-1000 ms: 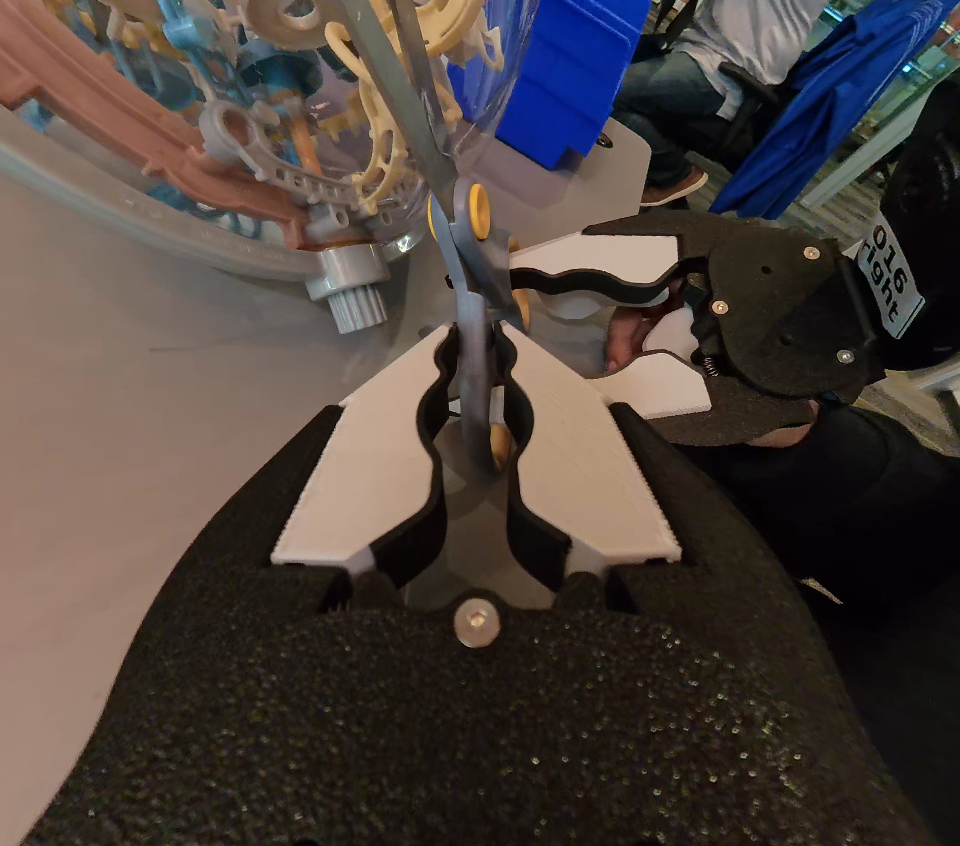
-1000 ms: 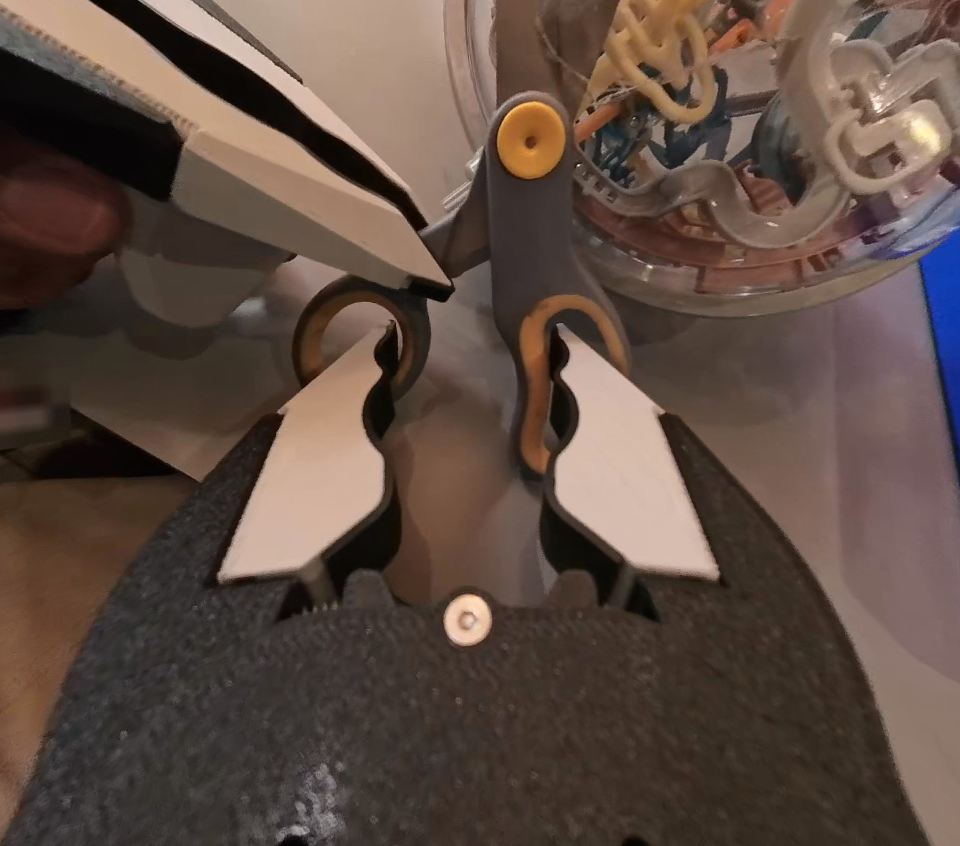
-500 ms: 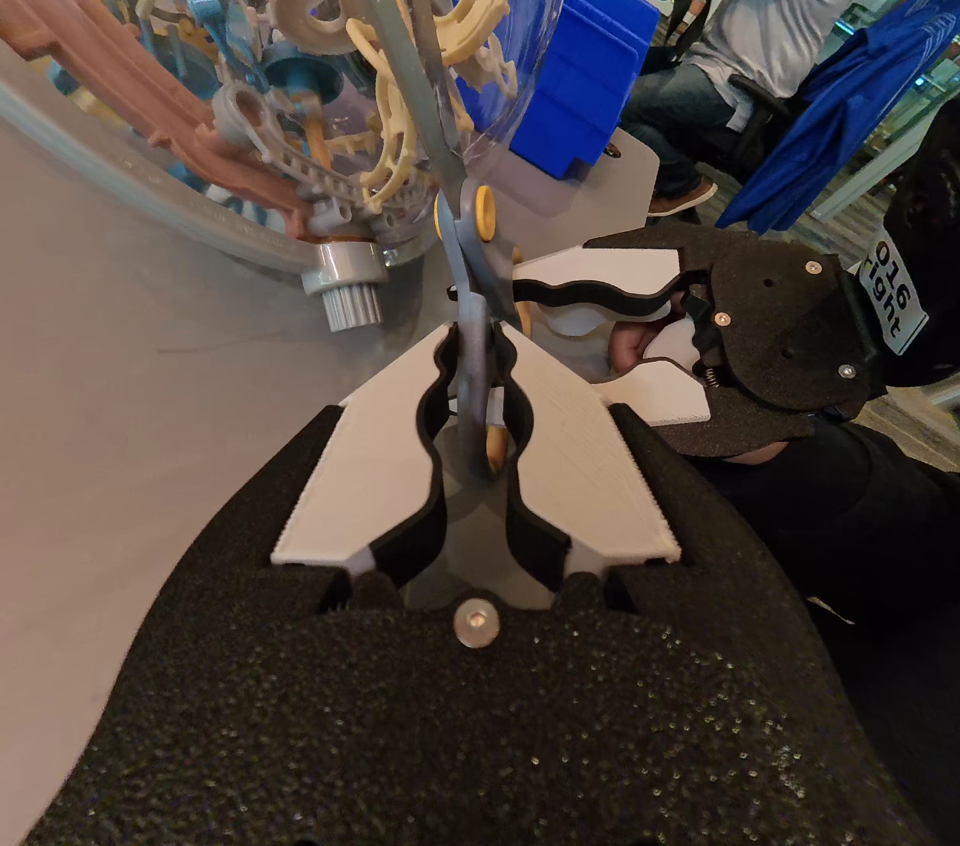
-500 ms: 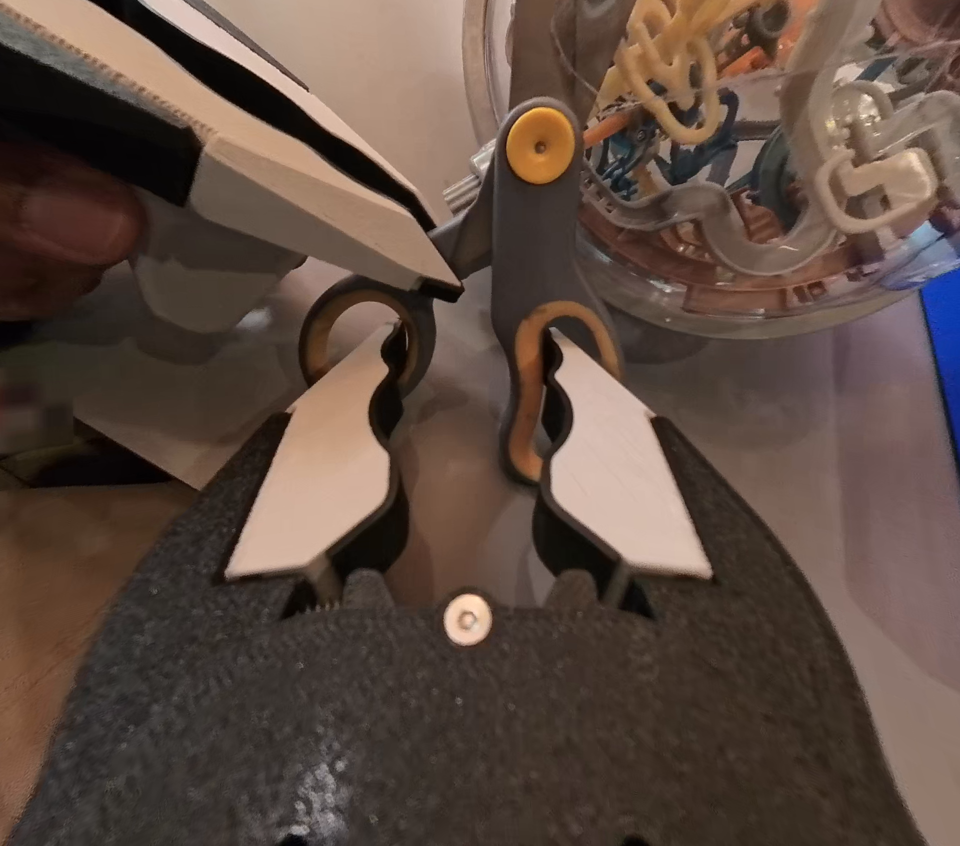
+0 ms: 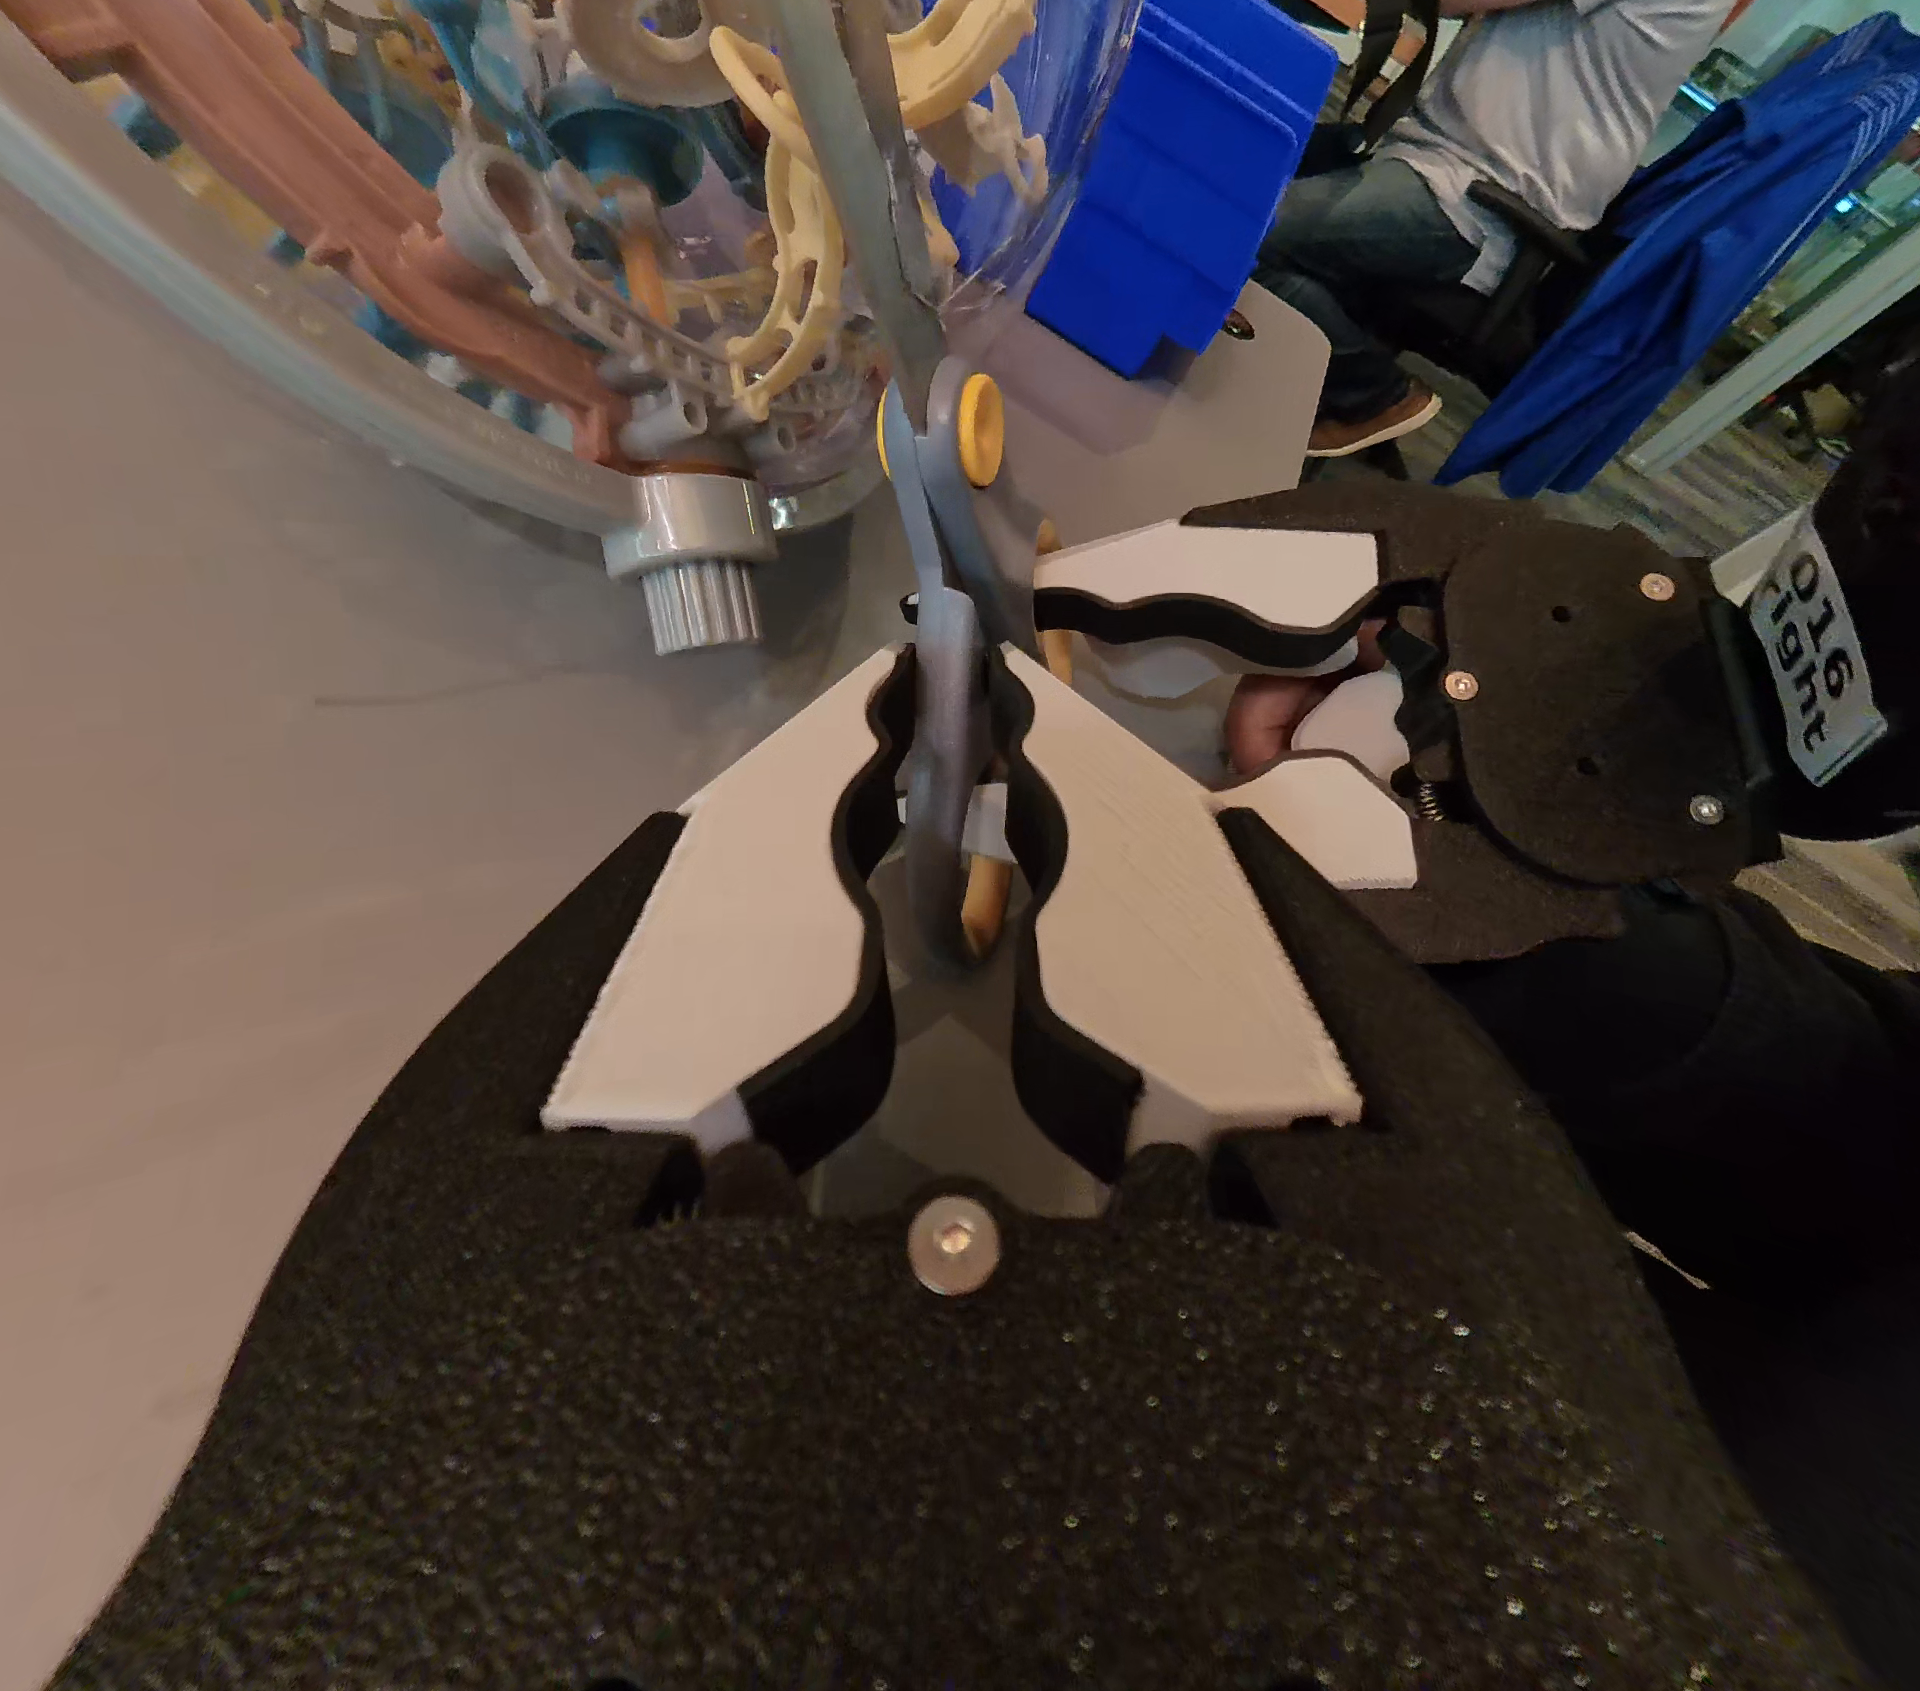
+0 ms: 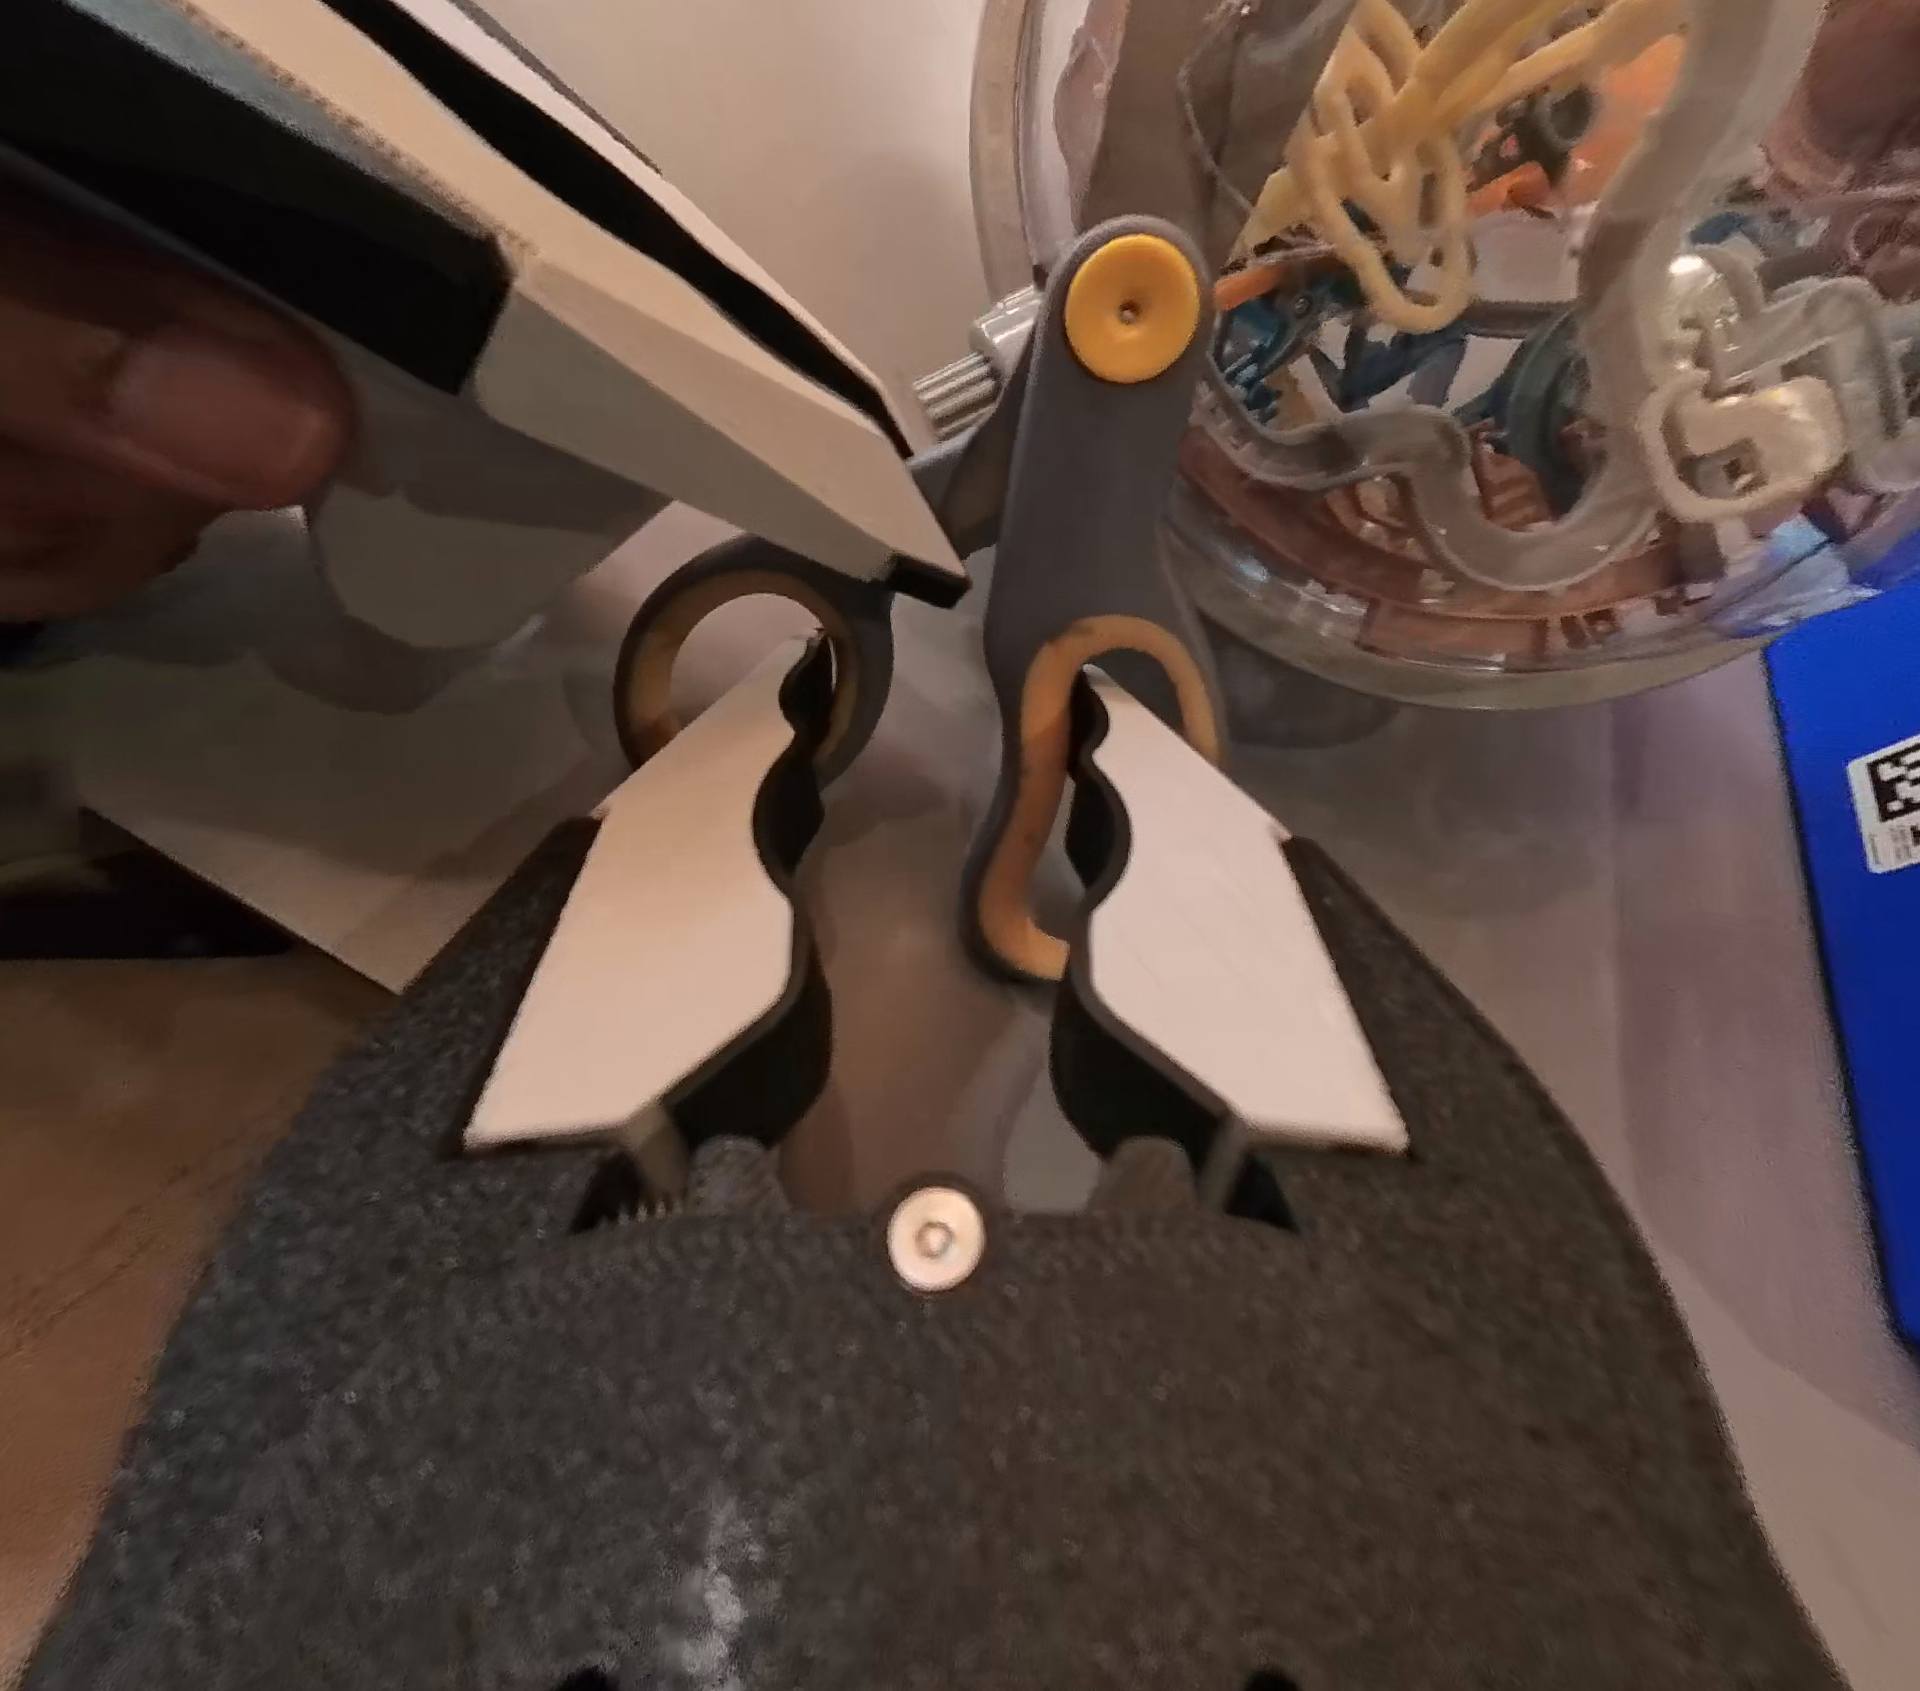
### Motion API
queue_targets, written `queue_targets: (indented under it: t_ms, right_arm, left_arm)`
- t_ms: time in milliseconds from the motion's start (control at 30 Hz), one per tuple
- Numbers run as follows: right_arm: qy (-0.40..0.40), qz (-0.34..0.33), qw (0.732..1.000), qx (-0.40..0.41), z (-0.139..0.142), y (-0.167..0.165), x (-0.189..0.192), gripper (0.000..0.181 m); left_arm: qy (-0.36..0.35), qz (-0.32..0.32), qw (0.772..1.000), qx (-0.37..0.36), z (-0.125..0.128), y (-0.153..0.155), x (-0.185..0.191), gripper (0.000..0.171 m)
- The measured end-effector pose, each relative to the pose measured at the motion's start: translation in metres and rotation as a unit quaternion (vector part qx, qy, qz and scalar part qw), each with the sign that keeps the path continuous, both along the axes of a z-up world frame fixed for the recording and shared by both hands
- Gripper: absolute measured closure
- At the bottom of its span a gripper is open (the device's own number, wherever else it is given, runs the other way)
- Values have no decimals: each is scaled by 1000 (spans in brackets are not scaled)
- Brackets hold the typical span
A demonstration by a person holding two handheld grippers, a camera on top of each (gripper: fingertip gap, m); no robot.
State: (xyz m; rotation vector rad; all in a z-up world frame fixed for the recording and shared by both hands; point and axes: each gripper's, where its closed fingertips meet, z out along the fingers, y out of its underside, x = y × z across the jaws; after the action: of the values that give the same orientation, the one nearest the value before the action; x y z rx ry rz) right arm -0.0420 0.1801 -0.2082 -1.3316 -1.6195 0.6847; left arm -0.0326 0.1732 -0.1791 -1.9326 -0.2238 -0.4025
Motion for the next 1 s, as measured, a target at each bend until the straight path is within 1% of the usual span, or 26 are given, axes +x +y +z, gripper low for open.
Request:
queue_targets:
  t_ms: [200, 333, 400, 500, 667, 800, 867, 1000]
  right_arm:
    - [1, 11, 1000, 8, 0, -1, -1, 142]
    - [-3, 23, 1000, 1, -1, -3, -1, 141]
    - [-3, 20, 999, -28, -1, -2, -2, 139]
    - [4, 7, 997, -71, -1, 0, -3, 133]
    - [28, 5, 997, -71, 2, 1, 1, 128]
    - [38, -1, 996, -80, 5, 2, 1, 125]
    - [30, -8, 997, -68, 3, 0, 0, 123]
    - [40, -9, 999, -12, 7, 1, 0, 121]
  left_arm:
    - [-2, 2, 1000, -1, 0, 0, -1, 162]
    - [13, 3, 1000, -3, -1, 0, 0, 162]
    - [0, -1, 1000, -1, 0, -1, -1, 162]
    - [13, 8, 1000, -3, -1, 0, -2, 162]
    - [36, 7, 999, 7, 3, 0, 1, 162]
    - [10, 10, 1000, 19, 7, -1, -1, 163]
    - [-5, 12, 1000, 28, 9, -1, -2, 162]
    - [-23, 10, 999, 38, 12, -1, -3, 162]
